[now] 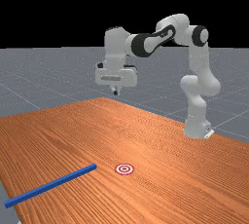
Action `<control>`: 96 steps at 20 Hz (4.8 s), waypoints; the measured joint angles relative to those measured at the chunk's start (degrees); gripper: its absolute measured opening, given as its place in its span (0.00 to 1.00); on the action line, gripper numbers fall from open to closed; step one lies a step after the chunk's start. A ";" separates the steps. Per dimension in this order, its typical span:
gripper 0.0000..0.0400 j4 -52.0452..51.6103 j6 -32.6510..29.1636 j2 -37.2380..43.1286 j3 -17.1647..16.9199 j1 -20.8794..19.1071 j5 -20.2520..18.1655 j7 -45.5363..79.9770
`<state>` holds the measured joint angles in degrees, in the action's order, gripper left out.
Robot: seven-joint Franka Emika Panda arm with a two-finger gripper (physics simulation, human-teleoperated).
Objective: Pull the pivot to the target area
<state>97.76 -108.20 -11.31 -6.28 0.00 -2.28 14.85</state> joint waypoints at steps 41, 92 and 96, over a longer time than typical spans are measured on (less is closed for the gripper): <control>0.00 -36.54 -3.68 -43.49 1.72 -6.43 -4.17 -15.09; 1.00 -63.19 -10.33 -69.17 0.29 -5.90 -2.62 -11.69; 1.00 -63.69 -10.75 -69.46 -1.47 -4.87 -1.04 -10.02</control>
<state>34.07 -118.95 -80.77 -7.75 -4.87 -3.32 4.83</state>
